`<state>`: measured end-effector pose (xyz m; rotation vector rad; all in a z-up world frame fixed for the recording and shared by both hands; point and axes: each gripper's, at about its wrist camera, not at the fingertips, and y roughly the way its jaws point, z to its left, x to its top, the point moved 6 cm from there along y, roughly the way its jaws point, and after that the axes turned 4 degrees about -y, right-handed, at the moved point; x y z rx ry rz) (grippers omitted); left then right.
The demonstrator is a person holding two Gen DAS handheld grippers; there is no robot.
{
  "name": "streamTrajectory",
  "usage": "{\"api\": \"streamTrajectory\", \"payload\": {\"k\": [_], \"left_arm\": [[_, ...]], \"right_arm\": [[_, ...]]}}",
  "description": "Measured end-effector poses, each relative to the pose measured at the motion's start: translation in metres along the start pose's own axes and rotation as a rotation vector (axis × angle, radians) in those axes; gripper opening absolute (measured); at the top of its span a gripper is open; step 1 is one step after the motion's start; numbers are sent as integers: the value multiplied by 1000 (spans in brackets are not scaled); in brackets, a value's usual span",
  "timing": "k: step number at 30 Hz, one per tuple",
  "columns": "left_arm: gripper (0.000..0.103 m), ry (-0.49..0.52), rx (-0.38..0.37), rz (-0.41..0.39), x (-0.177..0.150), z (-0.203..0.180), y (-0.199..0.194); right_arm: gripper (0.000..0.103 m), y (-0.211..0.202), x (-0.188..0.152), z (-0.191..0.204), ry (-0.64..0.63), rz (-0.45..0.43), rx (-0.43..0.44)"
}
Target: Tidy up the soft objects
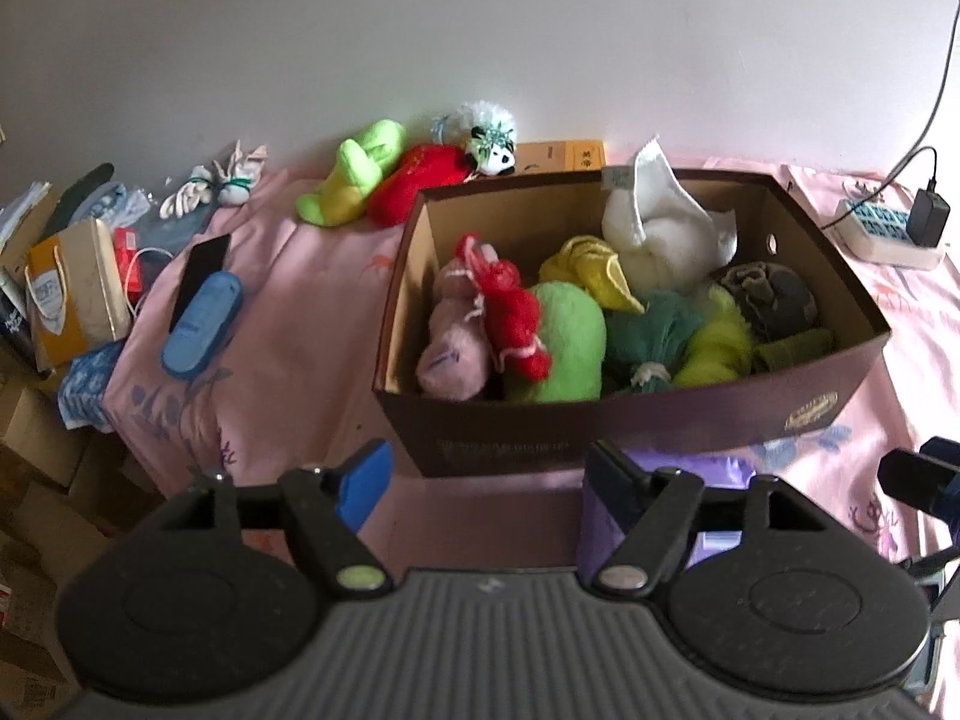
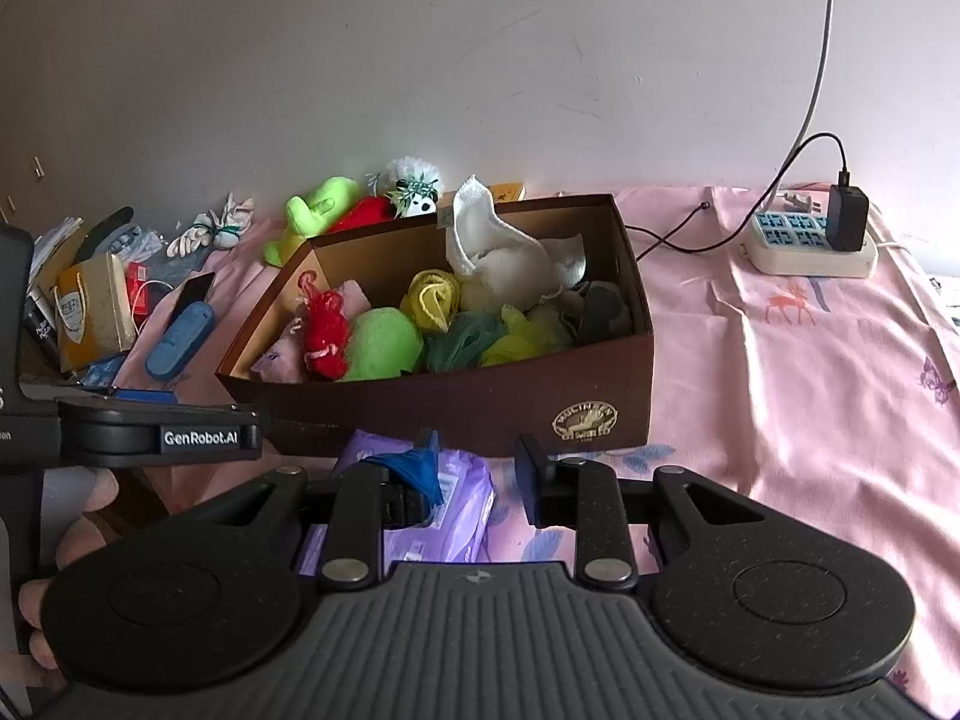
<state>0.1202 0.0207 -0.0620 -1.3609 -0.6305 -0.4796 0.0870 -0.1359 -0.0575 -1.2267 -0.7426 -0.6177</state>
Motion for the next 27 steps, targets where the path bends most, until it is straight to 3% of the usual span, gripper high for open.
{"api": "streamTrajectory", "payload": {"k": [27], "left_arm": [[76,40,0,134,-39,-7,12]], "right_arm": [[14,5,-27,4,-5,88,-8]]}}
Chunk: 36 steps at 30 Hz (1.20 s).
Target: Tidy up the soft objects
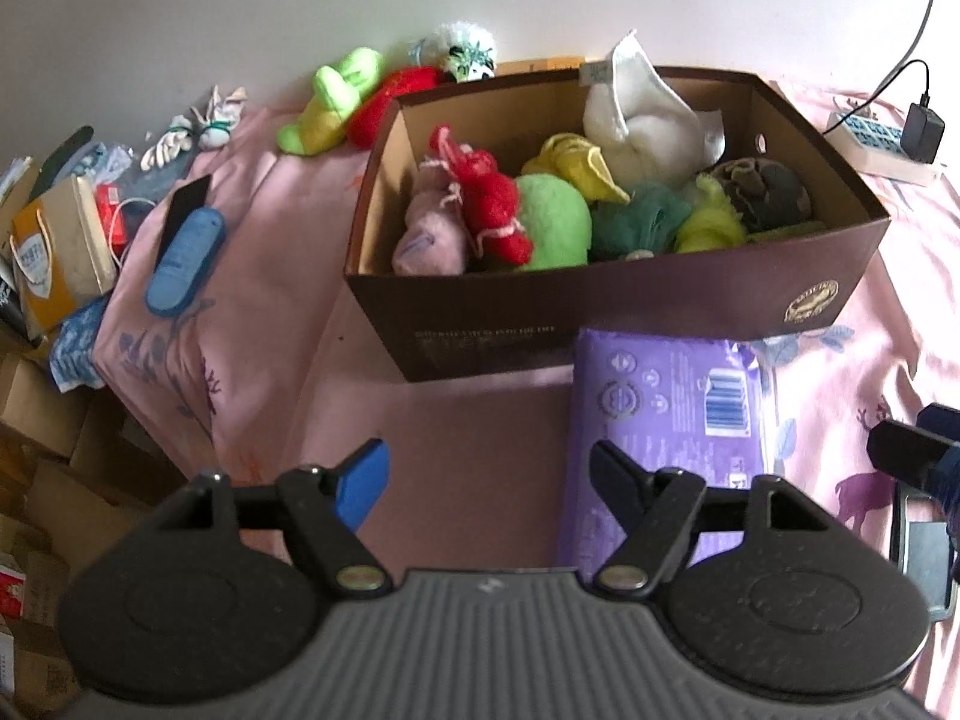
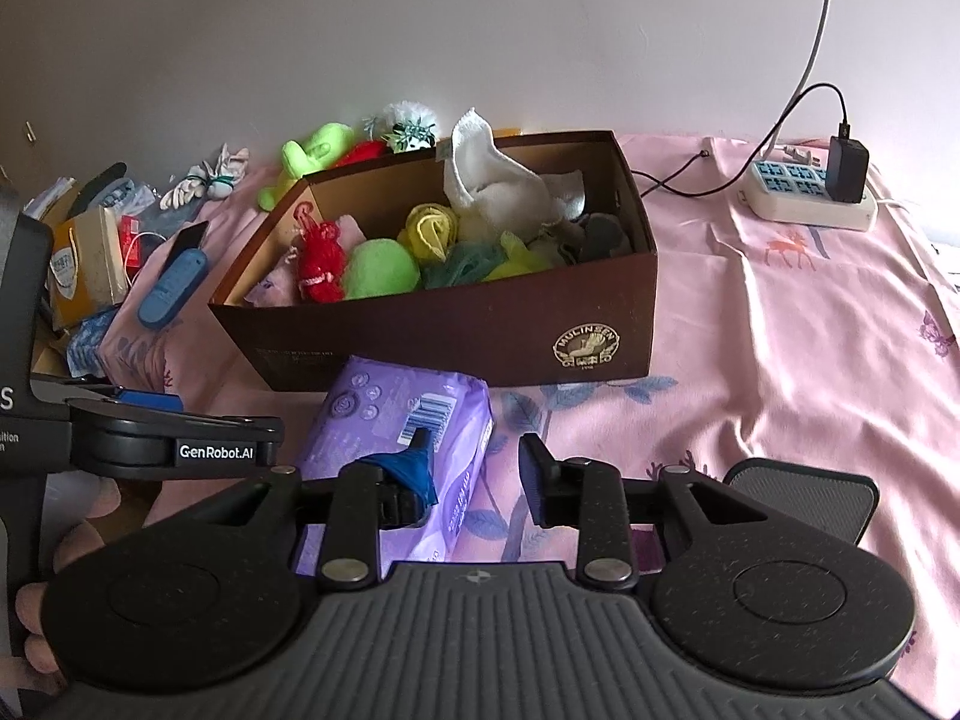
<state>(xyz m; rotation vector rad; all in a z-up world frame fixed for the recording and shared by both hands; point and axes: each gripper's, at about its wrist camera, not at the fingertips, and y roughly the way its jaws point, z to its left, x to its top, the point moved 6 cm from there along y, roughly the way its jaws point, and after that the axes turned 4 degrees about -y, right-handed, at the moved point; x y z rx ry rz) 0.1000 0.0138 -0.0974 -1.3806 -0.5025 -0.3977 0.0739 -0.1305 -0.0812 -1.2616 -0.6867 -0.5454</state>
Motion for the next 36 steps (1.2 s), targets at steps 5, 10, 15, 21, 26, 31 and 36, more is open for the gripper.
{"api": "streamTrajectory", "payload": {"k": [5,10,15,21,26,31,36], "left_arm": [[76,1,-5,18,-2,1,4],[76,6,-12,28,-2,0,7],[76,10,-18,30,-1,0,8],[76,-2,-20,27,3,3,9],[76,2,-21,22,7,6,10],[76,-11,-27,16,12,12,11],[76,-4,-32,5,17,19,13]], "right_arm": [[14,1,-2,1,-1,6,-4],[15,2,-3,2,-2,16,-10],[15,6,-3,3,-9,29,-33],[15,9,-1,-1,10,32,-59],[16,10,2,1,28,23,-72],[16,12,6,4,64,8,-79],[17,16,9,8,106,-5,-93]]}}
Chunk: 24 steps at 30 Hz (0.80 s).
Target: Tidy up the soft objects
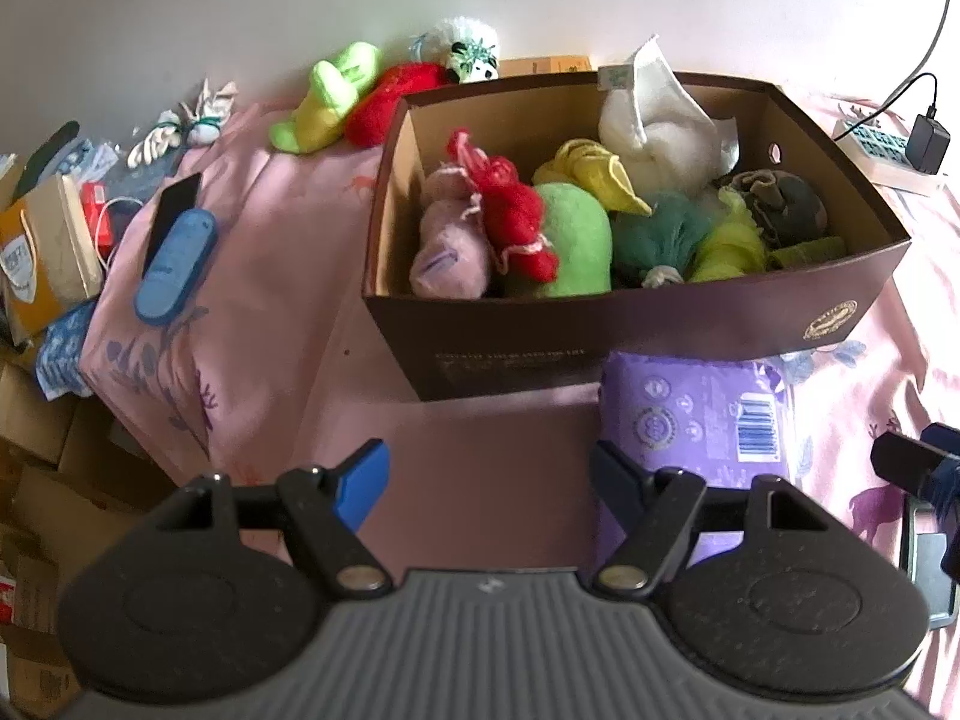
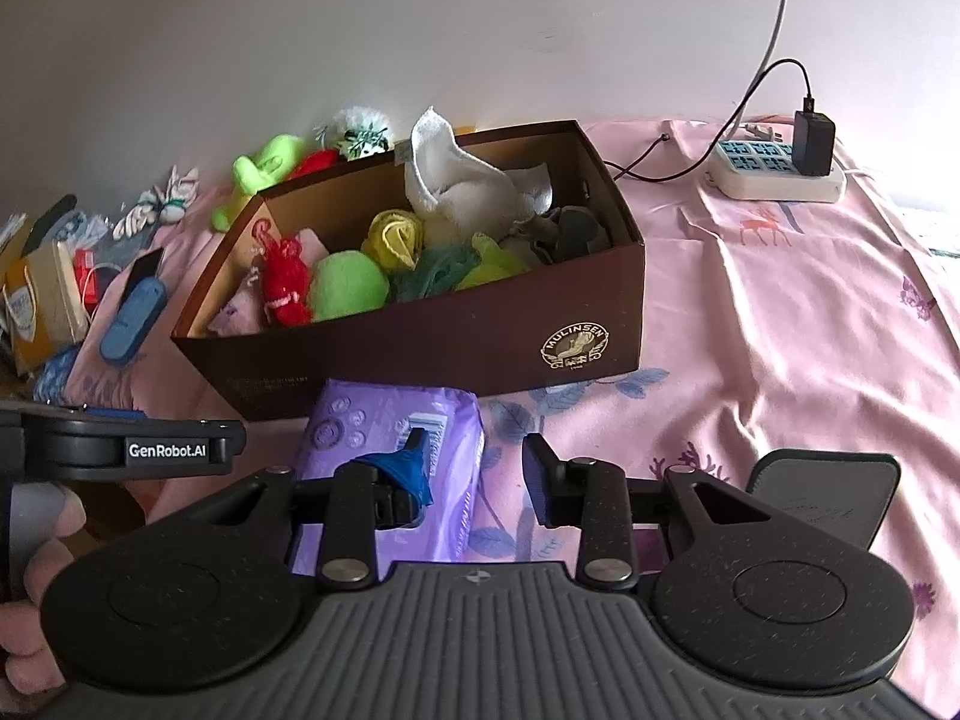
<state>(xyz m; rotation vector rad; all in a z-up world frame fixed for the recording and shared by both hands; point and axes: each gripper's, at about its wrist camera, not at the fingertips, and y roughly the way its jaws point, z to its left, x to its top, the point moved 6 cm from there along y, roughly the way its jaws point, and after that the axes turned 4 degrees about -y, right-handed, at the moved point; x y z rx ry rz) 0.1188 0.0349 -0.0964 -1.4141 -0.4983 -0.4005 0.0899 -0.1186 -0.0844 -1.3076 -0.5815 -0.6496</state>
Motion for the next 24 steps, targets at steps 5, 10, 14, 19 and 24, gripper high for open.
{"api": "streamTrajectory", "payload": {"k": [5,10,14,19,24], "left_arm": [[76,-1,0,-17,6,9,2],[76,16,-16,-31,8,12,5],[76,24,-33,-31,8,12,8],[76,18,-24,-10,5,12,14],[76,-25,7,3,6,14,13]], "right_arm": [[17,6,-2,4,25,2,-27],[18,10,-8,5,42,19,-52],[18,11,-11,4,52,29,-46],[19,11,-6,3,31,22,-19],[19,7,1,-1,8,14,5]]}}
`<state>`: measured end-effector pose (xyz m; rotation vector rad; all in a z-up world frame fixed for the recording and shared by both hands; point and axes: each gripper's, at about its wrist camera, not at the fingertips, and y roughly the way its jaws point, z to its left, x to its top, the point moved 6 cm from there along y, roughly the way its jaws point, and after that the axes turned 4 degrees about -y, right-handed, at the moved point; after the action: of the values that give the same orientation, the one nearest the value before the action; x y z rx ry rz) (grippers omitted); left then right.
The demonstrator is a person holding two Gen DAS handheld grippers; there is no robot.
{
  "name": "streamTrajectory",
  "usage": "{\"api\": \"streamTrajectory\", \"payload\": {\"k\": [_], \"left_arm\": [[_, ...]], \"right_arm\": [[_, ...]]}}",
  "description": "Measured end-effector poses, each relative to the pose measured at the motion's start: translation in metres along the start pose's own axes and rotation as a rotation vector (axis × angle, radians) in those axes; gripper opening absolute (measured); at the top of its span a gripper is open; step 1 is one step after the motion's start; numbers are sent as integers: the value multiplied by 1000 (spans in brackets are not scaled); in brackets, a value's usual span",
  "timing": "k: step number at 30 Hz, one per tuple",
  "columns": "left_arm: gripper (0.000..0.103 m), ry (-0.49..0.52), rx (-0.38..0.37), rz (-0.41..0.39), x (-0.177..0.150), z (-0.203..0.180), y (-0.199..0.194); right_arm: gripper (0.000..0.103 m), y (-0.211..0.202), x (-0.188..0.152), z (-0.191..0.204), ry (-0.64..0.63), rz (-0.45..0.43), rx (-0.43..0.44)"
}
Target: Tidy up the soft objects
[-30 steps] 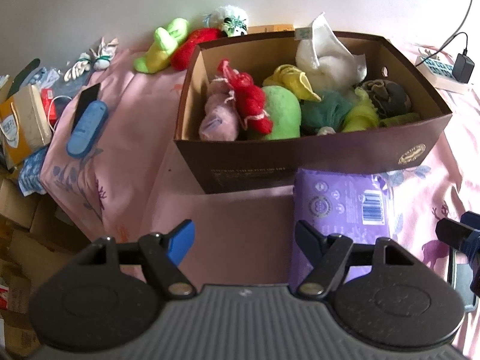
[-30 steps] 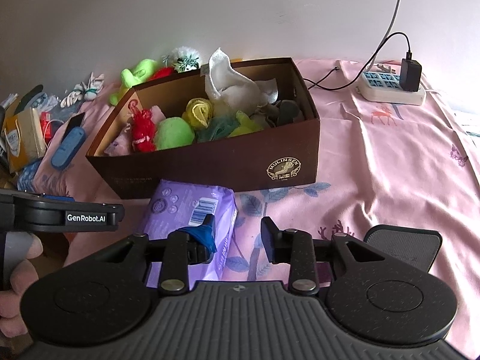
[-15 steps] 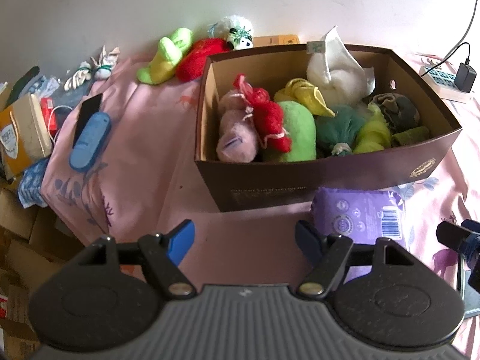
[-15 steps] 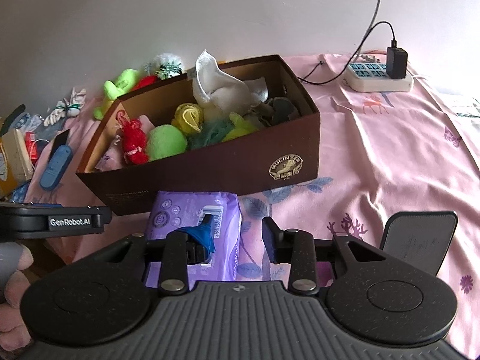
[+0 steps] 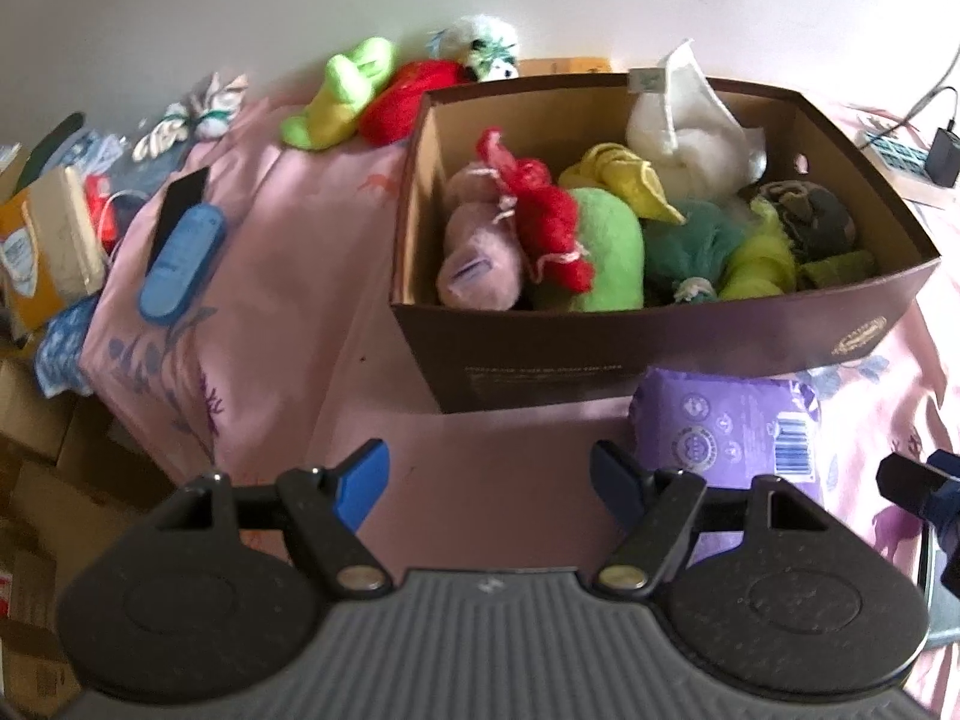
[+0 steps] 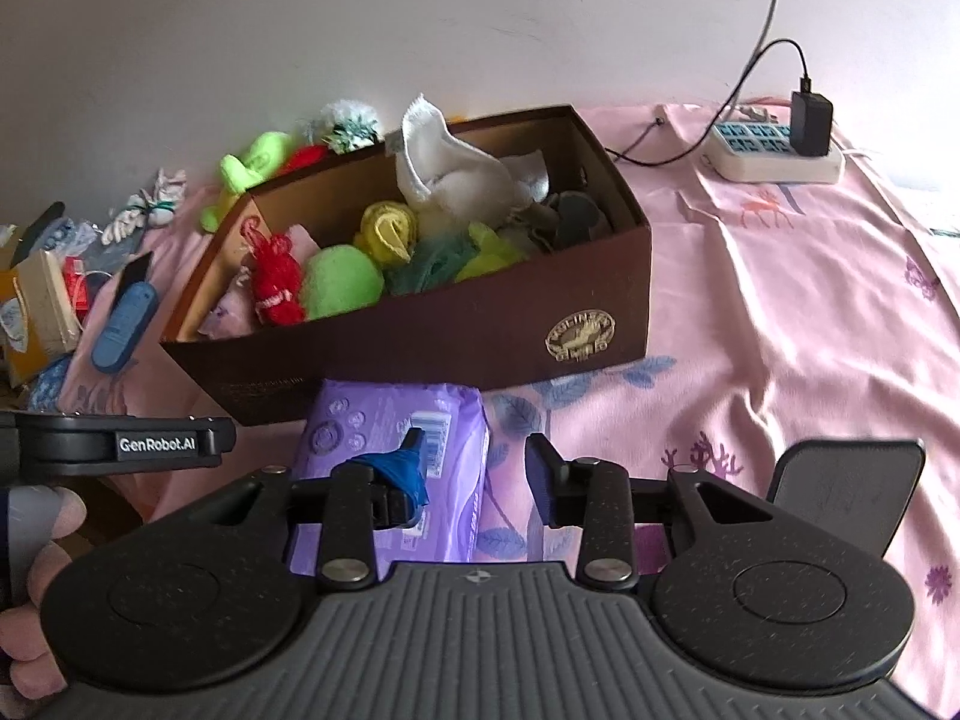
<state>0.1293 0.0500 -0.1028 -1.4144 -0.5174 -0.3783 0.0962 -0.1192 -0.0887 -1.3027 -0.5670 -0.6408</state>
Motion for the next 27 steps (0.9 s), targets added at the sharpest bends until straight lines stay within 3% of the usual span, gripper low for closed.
{"api": "streamTrajectory", "payload": {"k": [15,27], "left_arm": [[76,-43,21,-29,1,-27,-16],[76,-51,14,-42,2,-62,-21]], "right_arm": [[19,-20,11,-33,-79,-7,77],[20,-27,21,-60,-100,-51,63]]}}
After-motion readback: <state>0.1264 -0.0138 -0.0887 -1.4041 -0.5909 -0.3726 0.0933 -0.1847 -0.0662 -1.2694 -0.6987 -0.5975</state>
